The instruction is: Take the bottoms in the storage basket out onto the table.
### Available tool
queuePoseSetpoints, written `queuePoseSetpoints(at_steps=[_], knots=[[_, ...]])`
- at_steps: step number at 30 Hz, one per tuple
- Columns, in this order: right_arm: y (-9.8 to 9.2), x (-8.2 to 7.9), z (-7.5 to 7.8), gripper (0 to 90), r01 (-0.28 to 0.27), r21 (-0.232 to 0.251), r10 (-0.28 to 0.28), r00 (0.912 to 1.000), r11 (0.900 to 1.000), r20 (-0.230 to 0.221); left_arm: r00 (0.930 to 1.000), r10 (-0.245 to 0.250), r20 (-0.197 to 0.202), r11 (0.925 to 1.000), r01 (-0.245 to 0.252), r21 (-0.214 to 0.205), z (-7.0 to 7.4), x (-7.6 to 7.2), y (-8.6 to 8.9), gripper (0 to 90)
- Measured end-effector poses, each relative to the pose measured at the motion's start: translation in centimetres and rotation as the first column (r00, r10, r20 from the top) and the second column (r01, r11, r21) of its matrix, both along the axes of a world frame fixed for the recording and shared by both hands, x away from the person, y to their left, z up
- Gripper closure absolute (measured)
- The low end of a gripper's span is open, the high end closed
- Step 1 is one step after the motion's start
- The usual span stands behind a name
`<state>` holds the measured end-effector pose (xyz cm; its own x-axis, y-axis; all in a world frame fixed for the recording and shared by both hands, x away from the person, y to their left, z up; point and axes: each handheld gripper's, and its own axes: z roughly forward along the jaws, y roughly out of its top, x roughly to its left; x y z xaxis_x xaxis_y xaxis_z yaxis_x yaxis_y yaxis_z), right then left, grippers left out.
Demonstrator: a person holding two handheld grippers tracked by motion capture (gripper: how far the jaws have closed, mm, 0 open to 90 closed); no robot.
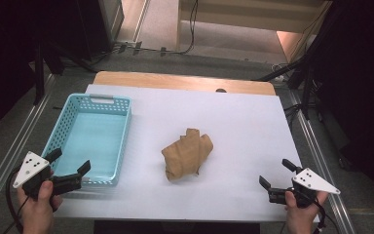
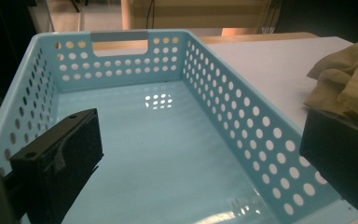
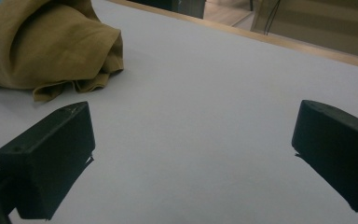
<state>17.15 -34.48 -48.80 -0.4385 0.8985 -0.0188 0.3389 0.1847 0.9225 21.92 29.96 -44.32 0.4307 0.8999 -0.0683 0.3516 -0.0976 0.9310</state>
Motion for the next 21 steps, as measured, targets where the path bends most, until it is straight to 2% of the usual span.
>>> queuePoseSetpoints(at_steps=[3,5,7,12,21], knots=[[0.0,0.0,0.0,0.0,0.000,0.001,0.000,1.0000,1.0000,-0.001,0.9999,0.009,0.006,1.0000,-0.009,0.002,-0.1,-0.1,0.4,0.0],[0.0,0.0,0.0,0.0,-0.001,0.001,0.001,1.0000,1.0000,-0.001,0.9997,0.003,0.026,1.0000,-0.003,-0.001,-0.3,-0.1,0.8,0.0],[0.0,0.0,-0.1,0.0,0.000,0.001,0.000,1.0000,1.0000,-0.002,0.9994,0.008,0.034,0.9999,-0.009,0.014,-0.5,-0.1,1.1,0.0],[0.0,0.1,-0.1,0.0,0.000,-0.001,0.000,1.0000,1.0000,-0.004,0.9992,0.029,0.028,0.9995,-0.029,0.012,-1.0,0.1,1.8,0.0],[-0.1,0.2,-0.2,0.0,0.000,0.002,0.000,1.0000,1.0000,-0.008,0.9996,0.022,0.014,0.9997,-0.022,-0.003,-1.7,0.3,2.4,0.0]])
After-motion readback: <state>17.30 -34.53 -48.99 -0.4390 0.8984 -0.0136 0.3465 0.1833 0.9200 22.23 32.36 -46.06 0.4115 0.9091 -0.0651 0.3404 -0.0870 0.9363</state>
